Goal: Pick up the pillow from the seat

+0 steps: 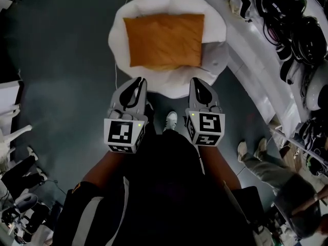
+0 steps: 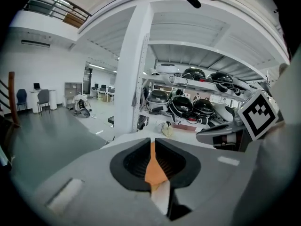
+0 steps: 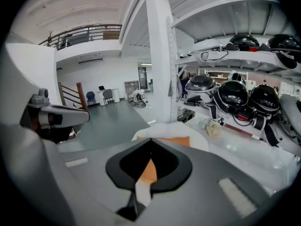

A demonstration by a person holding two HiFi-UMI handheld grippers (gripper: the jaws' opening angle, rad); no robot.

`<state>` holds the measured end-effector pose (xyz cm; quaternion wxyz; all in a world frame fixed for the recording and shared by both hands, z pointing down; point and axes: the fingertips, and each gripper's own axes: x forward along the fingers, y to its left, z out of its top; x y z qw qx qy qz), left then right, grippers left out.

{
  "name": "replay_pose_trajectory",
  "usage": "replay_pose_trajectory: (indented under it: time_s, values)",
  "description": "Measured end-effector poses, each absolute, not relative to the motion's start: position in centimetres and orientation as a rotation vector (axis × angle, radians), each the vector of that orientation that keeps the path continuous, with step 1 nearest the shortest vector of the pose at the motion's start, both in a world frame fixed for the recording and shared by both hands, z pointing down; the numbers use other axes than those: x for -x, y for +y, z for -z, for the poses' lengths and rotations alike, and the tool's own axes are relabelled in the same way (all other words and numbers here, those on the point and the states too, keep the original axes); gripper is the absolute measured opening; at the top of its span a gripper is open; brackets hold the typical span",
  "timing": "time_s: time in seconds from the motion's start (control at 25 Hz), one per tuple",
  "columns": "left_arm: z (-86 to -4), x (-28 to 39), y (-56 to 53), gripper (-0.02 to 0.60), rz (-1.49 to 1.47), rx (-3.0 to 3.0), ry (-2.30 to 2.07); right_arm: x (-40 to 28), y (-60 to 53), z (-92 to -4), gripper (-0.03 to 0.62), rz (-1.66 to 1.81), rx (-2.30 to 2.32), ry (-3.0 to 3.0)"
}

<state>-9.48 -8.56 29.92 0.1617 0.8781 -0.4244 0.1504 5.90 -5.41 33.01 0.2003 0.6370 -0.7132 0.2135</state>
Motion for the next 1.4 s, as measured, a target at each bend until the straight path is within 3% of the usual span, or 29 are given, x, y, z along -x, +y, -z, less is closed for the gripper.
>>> replay_pose_trajectory:
  time_s: [0.44, 0.52, 0.76, 1.24, 1.4]
  values:
    - [-34.8, 12.6, -15.0, 0.058, -0.507, -2.481, -1.132, -6.2, -11.2, -36.4, 0.004, -0.588, -1.794, -1.861]
    - [-35.9, 12.6, -15.8, 0.073, -0.515, -2.465, -1.130, -6.4, -12.2, -37.4, 0.075, -0.597, -1.770, -1.861]
    - [-40.5, 11.3, -17.8, 0.111, -0.591, -2.452, -1.141, -8.1, -15.0, -41.2, 0.087, -0.598, -1.734, -1.863]
    - [-53.6, 7.7, -21.4, 0.236, -0.687, -2.281, -1.165, -13.8, -18.1, -53.8, 0.175, -0.693, -1.634, -1.817]
    - [-56.9, 7.3, -23.0, 0.252, -0.711, -2.261, -1.171, -14.9, -19.4, -57.0, 0.192, -0.701, -1.622, -1.802]
